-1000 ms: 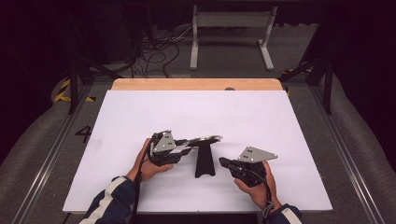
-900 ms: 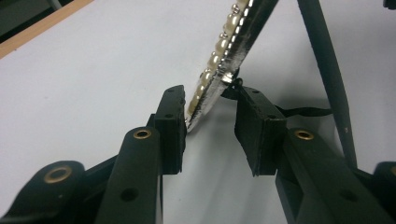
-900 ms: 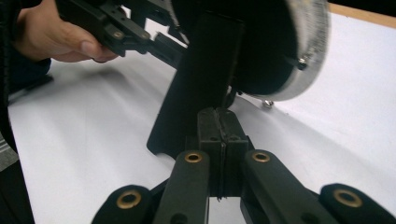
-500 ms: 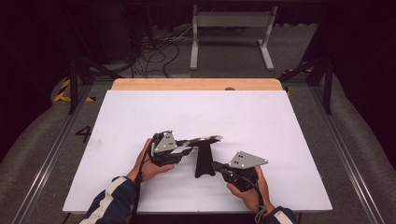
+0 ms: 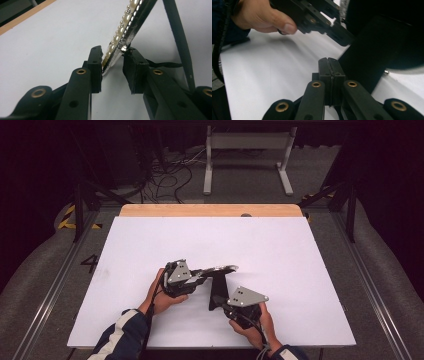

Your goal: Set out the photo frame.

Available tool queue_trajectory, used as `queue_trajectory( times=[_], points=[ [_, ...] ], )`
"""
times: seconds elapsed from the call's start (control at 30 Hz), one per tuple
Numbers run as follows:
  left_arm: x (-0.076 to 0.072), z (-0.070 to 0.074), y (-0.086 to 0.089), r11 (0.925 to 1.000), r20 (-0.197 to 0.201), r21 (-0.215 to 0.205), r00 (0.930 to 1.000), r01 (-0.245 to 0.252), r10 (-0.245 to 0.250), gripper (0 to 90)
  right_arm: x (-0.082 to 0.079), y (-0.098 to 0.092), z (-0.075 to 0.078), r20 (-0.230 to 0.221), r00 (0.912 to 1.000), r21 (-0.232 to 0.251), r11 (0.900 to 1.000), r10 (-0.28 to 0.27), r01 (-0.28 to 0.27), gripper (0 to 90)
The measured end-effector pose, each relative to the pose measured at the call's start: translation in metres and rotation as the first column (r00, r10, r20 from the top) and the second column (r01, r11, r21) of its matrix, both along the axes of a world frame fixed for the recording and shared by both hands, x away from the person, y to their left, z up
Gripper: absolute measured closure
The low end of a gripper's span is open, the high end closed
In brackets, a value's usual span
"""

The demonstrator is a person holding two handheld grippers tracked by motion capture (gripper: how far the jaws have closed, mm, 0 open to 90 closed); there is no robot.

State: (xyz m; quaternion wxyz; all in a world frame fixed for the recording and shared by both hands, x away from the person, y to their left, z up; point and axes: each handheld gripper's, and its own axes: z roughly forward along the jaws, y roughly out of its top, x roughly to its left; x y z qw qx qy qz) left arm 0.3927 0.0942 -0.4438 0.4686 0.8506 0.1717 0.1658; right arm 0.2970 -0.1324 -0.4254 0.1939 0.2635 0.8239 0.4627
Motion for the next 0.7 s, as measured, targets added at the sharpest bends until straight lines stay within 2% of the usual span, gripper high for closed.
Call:
queue_trajectory(
  times=[0.07, 0.2, 0.27, 0.37, 0.43, 0.47, 0.57, 0.7],
  points=[
    [0.000, -0.001, -0.002, 0.9999, 0.004, 0.009, 1.0000, -0.007, 0.007, 69.4, 0.000, 0.014, -0.006, -0.013, 0.9998, -0.005, 1.000, 0.012, -0.012, 90.0],
    [0.002, -0.003, -0.003, 0.9998, -0.002, 0.012, 0.9999, -0.015, 0.015, 69.9, 0.002, 0.027, -0.014, -0.022, 0.9997, -0.021, 1.000, 0.008, -0.009, 90.0],
    [0.002, -0.004, -0.003, 0.9997, -0.003, 0.018, 0.9998, -0.018, 0.018, 71.2, 0.003, 0.034, -0.019, -0.026, 0.9996, -0.034, 0.999, -0.013, 0.012, 90.0],
    [0.002, -0.004, -0.004, 0.9994, 0.001, 0.029, 0.9998, -0.019, 0.019, 72.9, 0.004, 0.040, -0.025, -0.011, 0.9977, -0.073, 0.995, -0.068, 0.067, 90.0],
    [0.002, -0.004, -0.004, 0.9994, 0.001, 0.030, 0.9998, -0.018, 0.018, 73.1, 0.004, 0.041, -0.026, -0.005, 0.9966, -0.077, 0.994, -0.082, 0.081, 90.0],
    [0.002, -0.004, -0.003, 0.9994, 0.001, 0.031, 0.9999, -0.017, 0.017, 73.2, 0.003, 0.042, -0.028, 0.006, 0.9942, -0.096, 0.990, -0.107, 0.108, 90.0],
    [0.002, -0.004, -0.002, 0.9993, 0.003, 0.034, 0.9999, -0.017, 0.017, 73.7, 0.000, 0.044, -0.028, 0.034, 0.9933, -0.128, 0.985, -0.111, 0.114, 90.0],
    [0.001, -0.003, -0.003, 0.9990, 0.009, 0.041, 0.9998, -0.019, 0.018, 74.4, -0.004, 0.045, -0.029, 0.049, 0.9918, -0.157, 0.980, -0.118, 0.125, 90.0]
  ],
)
